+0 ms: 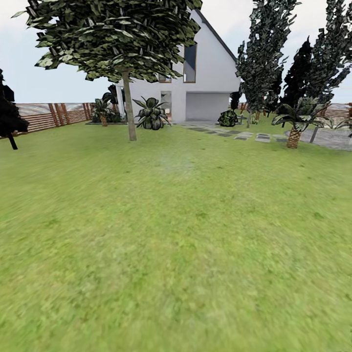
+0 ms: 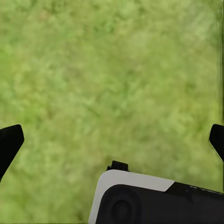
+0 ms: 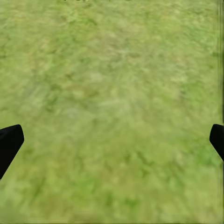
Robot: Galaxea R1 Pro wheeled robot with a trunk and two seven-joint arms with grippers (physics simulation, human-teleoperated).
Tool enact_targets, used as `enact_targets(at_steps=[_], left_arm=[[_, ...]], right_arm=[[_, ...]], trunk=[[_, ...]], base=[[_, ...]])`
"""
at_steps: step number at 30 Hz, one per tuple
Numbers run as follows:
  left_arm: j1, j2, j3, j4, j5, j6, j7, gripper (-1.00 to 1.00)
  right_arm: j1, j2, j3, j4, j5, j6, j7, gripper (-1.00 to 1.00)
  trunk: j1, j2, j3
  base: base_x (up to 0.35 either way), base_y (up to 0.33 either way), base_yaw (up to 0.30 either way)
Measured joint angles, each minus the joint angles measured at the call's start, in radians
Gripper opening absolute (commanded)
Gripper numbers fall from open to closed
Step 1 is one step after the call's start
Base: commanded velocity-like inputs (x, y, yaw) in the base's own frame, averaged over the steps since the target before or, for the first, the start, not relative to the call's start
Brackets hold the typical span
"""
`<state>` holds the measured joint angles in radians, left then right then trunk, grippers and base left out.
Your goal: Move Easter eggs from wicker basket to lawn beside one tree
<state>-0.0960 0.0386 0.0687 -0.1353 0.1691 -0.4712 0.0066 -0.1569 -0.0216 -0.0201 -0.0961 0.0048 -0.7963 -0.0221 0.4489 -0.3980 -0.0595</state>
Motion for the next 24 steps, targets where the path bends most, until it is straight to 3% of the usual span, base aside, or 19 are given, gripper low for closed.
enact_targets(at_steps=[11,24], left_arm=[[0.000,0.000,0.000,0.000,0.000,0.000,0.000,1.00],[0.000,0.000,0.000,0.000,0.000,0.000,0.000,1.00]], right_arm=[[0.000,0.001,-0.002,0.000,-0.004,0.004,-0.002,1.00],[0.000,0.001,-0.006,0.000,-0.007,0.008,-0.005,1.00]], trunk=[[0.000,0.000,-0.010],[0.000,0.000,-0.031]], base=[[0.329,0.000,-0.174],[0.329,0.000,-0.014]])
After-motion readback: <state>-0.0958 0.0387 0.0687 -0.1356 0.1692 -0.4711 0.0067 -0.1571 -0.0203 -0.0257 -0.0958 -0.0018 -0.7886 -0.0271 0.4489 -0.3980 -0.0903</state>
